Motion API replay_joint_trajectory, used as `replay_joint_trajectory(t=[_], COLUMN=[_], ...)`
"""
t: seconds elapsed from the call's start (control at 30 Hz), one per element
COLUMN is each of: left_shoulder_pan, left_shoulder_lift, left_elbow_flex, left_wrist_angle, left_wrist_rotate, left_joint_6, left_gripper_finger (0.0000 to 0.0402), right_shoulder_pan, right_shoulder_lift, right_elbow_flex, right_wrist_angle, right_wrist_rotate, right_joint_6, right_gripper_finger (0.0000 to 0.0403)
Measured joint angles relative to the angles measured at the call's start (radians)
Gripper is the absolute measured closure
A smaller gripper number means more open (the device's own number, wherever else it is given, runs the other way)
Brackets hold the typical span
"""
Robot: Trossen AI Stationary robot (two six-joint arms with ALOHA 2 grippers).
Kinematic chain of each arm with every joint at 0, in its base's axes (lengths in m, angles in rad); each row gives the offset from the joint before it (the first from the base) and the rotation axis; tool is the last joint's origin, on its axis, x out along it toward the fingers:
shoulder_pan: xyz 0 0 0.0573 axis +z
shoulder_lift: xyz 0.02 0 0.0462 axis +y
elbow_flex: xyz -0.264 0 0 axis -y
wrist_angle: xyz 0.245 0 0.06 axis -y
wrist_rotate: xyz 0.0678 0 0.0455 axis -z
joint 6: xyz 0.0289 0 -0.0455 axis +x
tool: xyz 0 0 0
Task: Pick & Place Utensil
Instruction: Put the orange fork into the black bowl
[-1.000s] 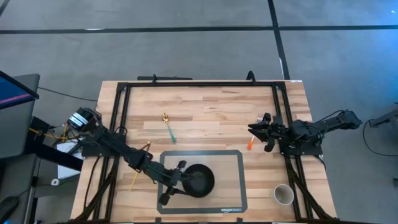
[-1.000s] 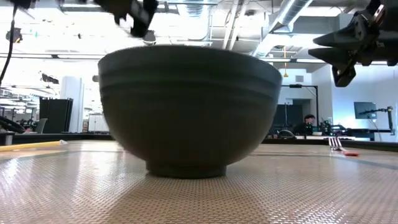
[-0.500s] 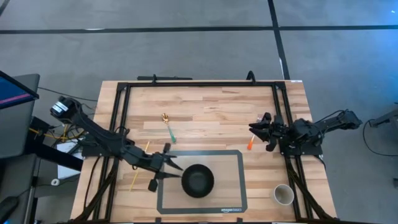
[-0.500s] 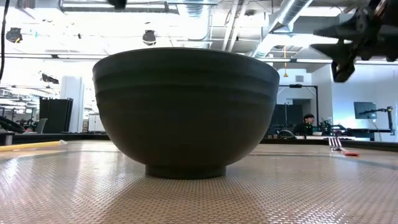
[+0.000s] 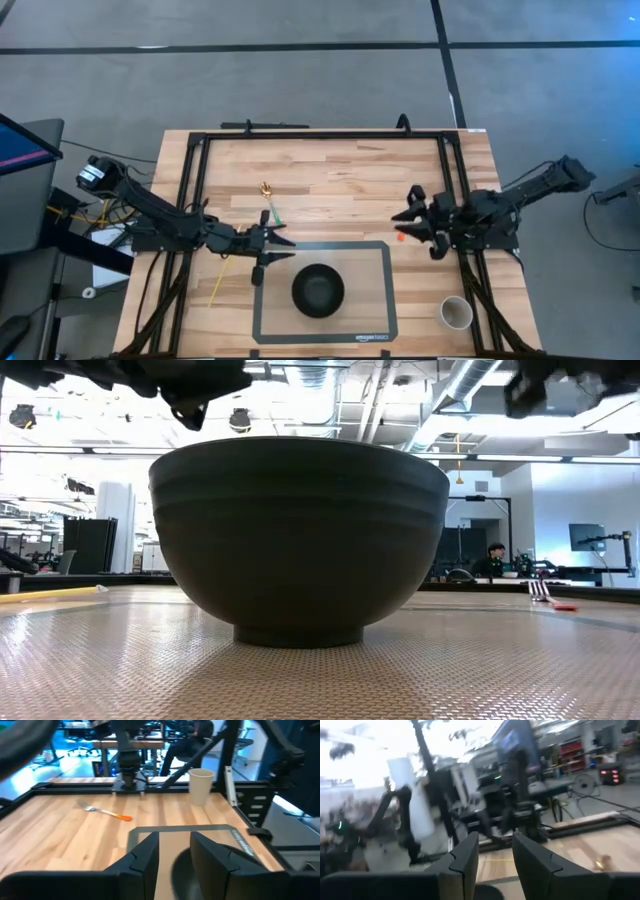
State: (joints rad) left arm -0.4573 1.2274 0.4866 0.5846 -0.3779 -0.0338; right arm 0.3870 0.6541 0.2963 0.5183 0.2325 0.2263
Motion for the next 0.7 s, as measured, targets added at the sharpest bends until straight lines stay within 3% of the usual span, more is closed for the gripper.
replay_joint_trajectory(t=[0.13,0.23,0.5,0.6,0.7], left_shoulder_pan=[0.023,0.026,0.026,0.026,0.026], left_shoulder_lift=[0.0,0.0,0.0,0.0,0.0], left_elbow_flex=[0.0,0.0,0.0,0.0,0.0], left_wrist_angle=[0.0,0.0,-0.008,-0.008,-0.008], left_wrist_rotate=[0.0,0.0,0.0,0.0,0.0], left_joint_6=[0.0,0.0,0.0,0.0,0.002], left_gripper_finger=[0.0291,0.0291,0.0291,0.0291,0.0291], right_shoulder_pan=[0.079,0.128,0.251,0.295,0.34], right_shoulder_lift=[0.166,0.251,0.48,0.551,0.603], right_elbow_flex=[0.183,0.342,0.699,0.757,0.784], right_wrist_angle=[-0.148,-0.376,-1.12,-1.273,-1.355], right_wrist_rotate=[0.071,0.168,0.188,0.187,0.168], right_joint_6=[-0.051,0.034,0.728,0.998,1.156], right_gripper_finger=[0.029,0.029,0.029,0.029,0.029])
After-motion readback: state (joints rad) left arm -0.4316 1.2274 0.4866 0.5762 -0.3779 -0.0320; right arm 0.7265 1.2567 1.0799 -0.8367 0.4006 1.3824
